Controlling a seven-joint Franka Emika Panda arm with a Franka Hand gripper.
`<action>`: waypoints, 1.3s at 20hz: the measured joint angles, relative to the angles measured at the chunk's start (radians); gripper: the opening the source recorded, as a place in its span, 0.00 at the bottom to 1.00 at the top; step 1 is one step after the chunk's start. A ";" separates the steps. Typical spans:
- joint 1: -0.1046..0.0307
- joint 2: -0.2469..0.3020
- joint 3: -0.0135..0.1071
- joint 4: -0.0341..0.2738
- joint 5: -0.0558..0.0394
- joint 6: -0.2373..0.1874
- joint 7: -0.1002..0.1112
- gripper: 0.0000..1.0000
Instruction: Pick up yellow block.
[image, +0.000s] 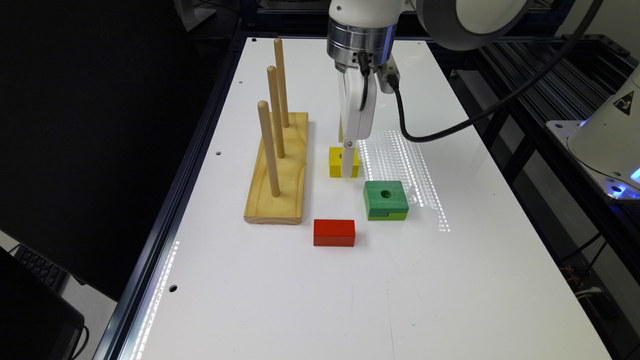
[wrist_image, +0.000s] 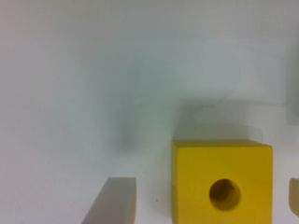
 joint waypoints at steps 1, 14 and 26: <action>0.000 0.009 0.000 0.000 0.0000 0.008 0.000 1.00; 0.001 0.057 0.010 0.044 0.0002 0.025 0.002 1.00; 0.001 0.059 0.011 0.045 0.0002 0.025 0.002 1.00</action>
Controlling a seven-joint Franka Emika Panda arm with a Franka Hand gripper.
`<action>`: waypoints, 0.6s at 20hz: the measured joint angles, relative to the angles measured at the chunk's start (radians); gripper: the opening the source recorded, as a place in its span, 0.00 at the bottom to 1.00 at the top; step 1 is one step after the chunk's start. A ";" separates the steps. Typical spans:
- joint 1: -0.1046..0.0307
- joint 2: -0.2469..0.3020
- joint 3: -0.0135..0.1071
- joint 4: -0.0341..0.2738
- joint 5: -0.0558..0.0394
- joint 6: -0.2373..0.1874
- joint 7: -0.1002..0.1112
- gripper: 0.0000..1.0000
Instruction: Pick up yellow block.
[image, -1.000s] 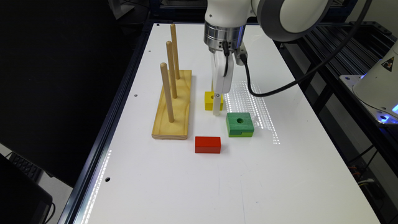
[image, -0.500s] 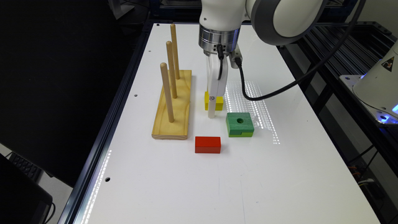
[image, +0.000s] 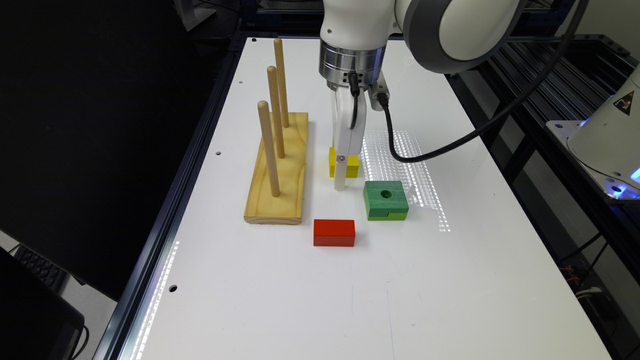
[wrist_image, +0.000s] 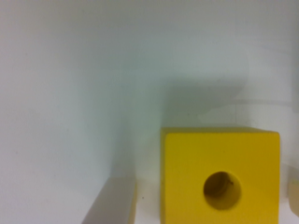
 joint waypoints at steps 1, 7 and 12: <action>0.000 0.000 0.000 0.000 0.0000 0.000 0.000 1.00; 0.000 0.000 0.000 0.000 0.0000 0.000 0.000 0.00; -0.001 -0.001 0.000 0.000 0.0000 -0.001 0.000 0.00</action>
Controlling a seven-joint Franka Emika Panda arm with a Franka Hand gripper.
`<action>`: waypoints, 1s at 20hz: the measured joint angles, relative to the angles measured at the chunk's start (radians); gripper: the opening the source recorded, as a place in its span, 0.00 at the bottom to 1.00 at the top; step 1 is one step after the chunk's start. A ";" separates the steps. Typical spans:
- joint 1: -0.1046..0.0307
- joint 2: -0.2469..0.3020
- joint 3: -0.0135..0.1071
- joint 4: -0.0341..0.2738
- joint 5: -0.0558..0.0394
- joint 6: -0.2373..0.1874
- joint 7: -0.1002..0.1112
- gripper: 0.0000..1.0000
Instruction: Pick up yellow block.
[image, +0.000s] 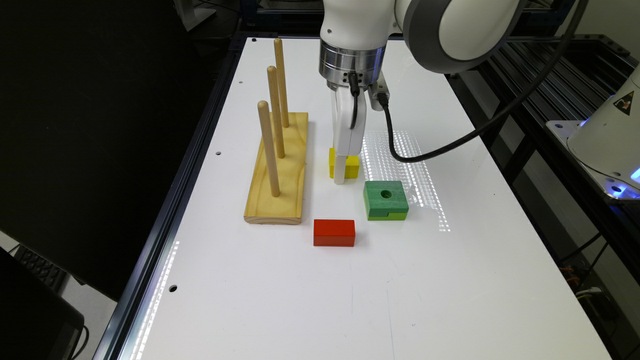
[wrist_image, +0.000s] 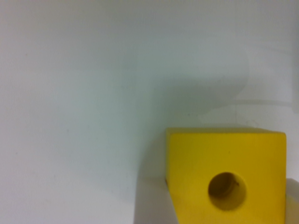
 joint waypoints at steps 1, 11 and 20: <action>0.000 0.000 0.000 0.000 0.0000 0.000 0.000 0.00; 0.000 -0.025 -0.001 -0.001 0.0000 -0.019 0.000 0.00; 0.000 -0.199 -0.001 -0.009 0.0004 -0.194 0.000 0.00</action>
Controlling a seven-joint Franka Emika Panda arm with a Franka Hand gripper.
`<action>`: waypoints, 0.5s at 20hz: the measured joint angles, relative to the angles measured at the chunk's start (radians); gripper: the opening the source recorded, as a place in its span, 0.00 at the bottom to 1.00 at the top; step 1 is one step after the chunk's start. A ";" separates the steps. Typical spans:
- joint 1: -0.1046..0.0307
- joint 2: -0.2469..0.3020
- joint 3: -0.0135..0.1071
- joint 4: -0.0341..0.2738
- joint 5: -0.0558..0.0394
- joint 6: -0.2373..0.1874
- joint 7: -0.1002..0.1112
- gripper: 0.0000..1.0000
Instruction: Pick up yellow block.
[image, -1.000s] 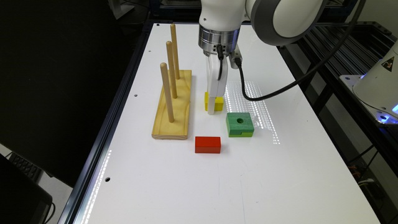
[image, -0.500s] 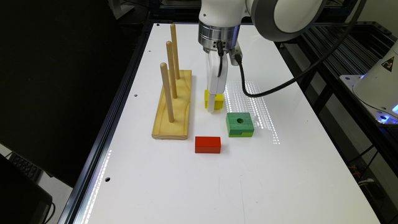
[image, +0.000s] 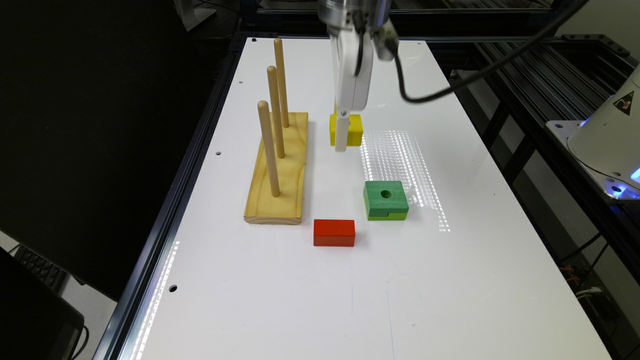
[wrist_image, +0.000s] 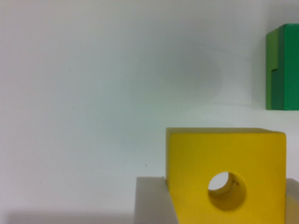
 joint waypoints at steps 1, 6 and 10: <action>0.000 -0.003 0.000 -0.002 0.0000 -0.001 0.000 0.00; 0.000 -0.028 0.000 0.001 0.0000 -0.018 0.000 0.00; 0.000 -0.115 0.000 0.001 0.0003 -0.102 0.000 0.00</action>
